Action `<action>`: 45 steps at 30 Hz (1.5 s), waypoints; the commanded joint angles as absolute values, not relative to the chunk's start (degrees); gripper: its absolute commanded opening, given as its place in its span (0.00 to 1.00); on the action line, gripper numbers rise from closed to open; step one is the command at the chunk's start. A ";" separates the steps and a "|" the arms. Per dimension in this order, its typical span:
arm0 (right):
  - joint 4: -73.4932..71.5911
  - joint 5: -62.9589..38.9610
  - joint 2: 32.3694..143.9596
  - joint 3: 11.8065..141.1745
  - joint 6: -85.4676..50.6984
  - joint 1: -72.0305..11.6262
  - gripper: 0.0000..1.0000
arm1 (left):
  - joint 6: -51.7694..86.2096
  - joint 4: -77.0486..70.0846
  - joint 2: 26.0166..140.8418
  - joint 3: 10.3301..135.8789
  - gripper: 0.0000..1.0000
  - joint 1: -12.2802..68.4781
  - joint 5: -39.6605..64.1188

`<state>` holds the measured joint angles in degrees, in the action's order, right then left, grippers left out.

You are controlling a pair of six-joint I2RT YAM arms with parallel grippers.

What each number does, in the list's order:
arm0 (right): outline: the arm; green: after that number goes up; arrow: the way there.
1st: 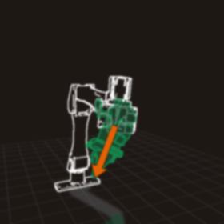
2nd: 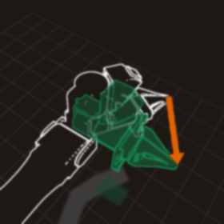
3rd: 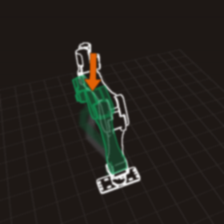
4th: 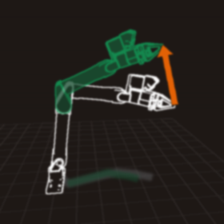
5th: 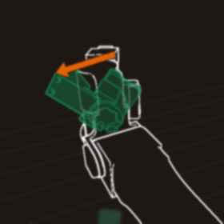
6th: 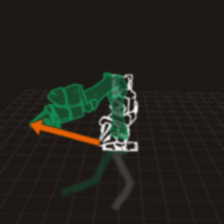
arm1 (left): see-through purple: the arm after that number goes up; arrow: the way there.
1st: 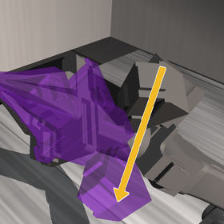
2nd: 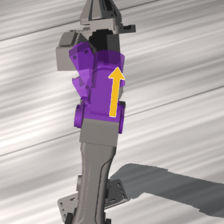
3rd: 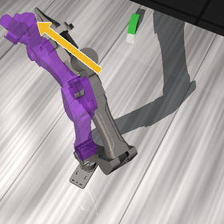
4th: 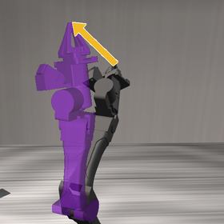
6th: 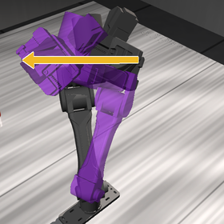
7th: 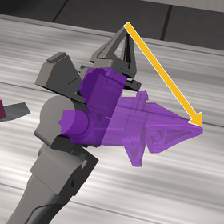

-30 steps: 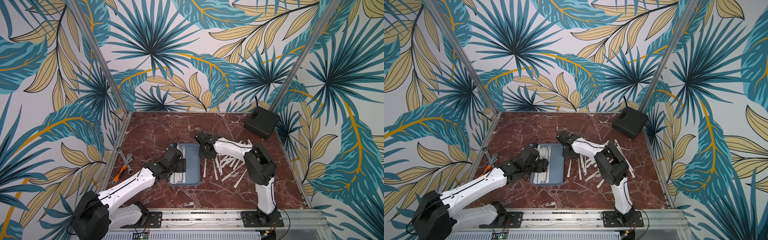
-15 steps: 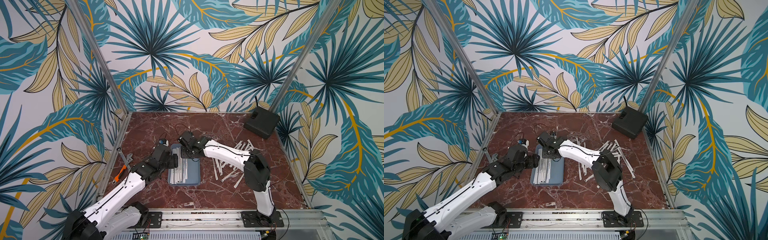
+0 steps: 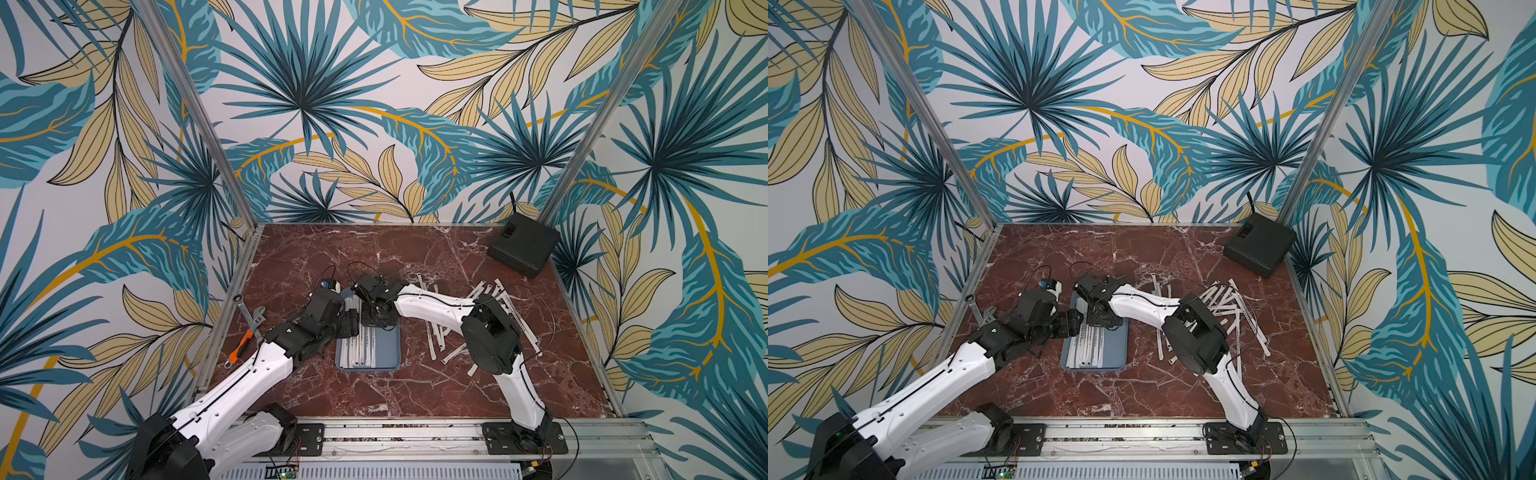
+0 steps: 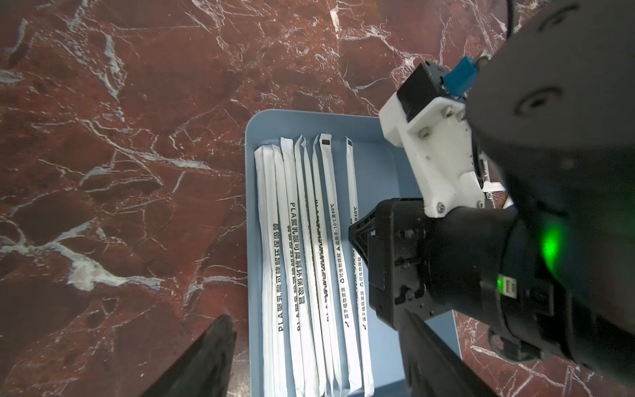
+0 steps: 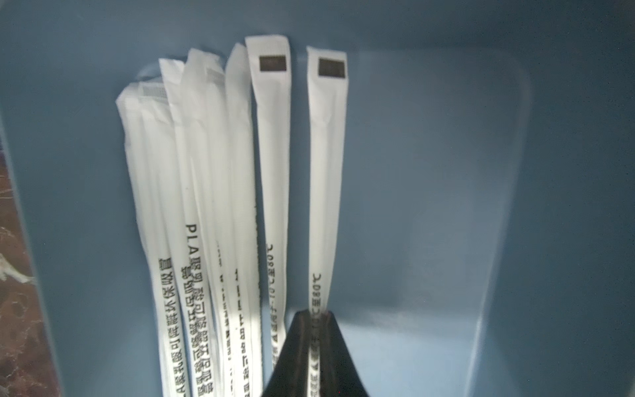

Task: Put the straws into the storage box
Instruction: Place the straw in the storage box, then pick up the straw from the center of the board.

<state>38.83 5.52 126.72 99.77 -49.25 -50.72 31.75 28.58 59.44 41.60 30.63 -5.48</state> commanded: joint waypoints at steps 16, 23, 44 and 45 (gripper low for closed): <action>37.31 5.51 108.08 84.91 -48.12 -47.57 0.21 | 32.78 26.93 59.77 42.17 0.79 31.76 -5.01; 44.03 15.12 105.07 75.19 -41.89 -41.00 0.21 | 34.59 23.82 68.96 46.60 0.78 42.17 -7.32; 39.02 9.69 114.83 74.84 -41.79 -39.20 0.17 | 34.29 25.27 73.70 47.01 0.80 45.75 -9.85; 37.82 8.64 114.52 74.48 -42.00 -39.35 0.15 | 34.06 25.59 73.45 47.11 0.80 45.73 -10.31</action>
